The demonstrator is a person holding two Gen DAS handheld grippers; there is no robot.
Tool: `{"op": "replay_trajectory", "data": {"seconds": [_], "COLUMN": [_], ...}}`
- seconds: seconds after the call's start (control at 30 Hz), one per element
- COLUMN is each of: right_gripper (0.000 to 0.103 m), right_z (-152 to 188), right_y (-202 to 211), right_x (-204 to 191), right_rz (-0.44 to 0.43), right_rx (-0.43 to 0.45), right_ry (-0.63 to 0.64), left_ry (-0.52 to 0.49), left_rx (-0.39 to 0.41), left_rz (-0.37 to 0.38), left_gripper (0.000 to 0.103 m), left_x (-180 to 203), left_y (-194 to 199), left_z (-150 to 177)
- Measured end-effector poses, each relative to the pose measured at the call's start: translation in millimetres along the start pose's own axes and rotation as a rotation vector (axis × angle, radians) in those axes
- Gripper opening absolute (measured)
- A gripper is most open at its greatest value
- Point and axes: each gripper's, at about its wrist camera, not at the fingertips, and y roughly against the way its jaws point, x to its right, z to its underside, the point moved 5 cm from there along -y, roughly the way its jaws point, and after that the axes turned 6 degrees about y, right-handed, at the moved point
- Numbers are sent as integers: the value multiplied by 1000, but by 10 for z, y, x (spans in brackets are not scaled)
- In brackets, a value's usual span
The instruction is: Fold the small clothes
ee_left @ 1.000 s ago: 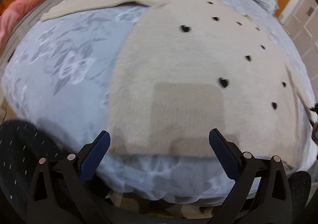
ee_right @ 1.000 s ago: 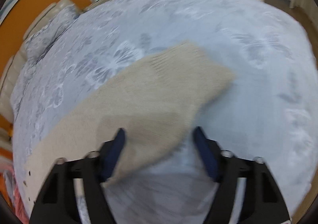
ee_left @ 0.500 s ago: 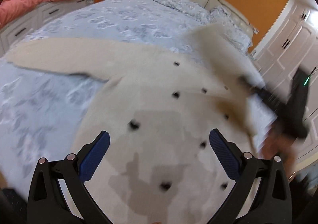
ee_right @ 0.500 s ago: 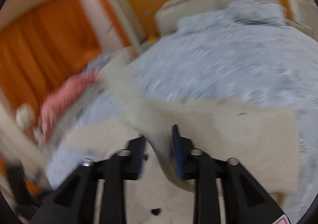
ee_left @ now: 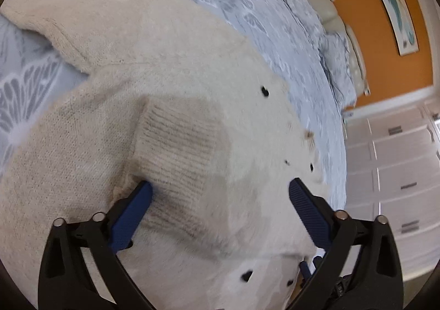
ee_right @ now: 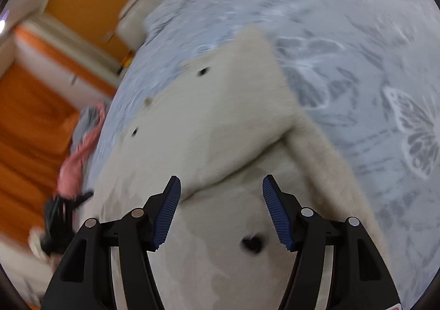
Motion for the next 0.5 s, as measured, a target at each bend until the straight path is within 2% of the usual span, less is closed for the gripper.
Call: {"op": "replay_trajectory", "data": {"seconds": [0.03,0.07,0.1,0.13,0.17,0.2,0.27,0.37,0.43,0.47,0.5], "right_gripper": [62,60,56,36,12,9,9,9,9,9,9], "right_z": [-44,-104,-170,-226,-309,-376,-606,-889,-905,-871,-845], "right_y": [-60,-123,-186,-207,-231,-222,-89,338,415,340,226], "right_x": [23,16,-7,-46,-98,-154,-288,-591,-602,-555,-488], "right_rz": [-8,-29,-44,-48,-44,-40,-57,-93,-91,-65,-30], "right_rx": [0,8,17,30,43,55,149,342,405,392,356], "right_ry": [-25,-50,-65,-71,-62,-49,-12,46,50,56,61], "left_ry": [-10,-31,-50,-71,-103,-147,-217,-350,-400,-393,-356], "left_rx": [5,-5,-25,-18,5,31,96,208,199,167,117], "left_rz": [9,38,71,84,89,111,174,270,271,259,223], "left_gripper": [64,32,12,5,1,0,0,1,3,23,58], "left_x": [45,106,193,300,428,615,964,1564,1703,1653,1460], "left_y": [-26,-51,-85,-78,-46,16,203,597,652,605,538], "left_z": [-21,-51,-89,-151,-221,-313,-496,-691,-739,-705,-609]}}
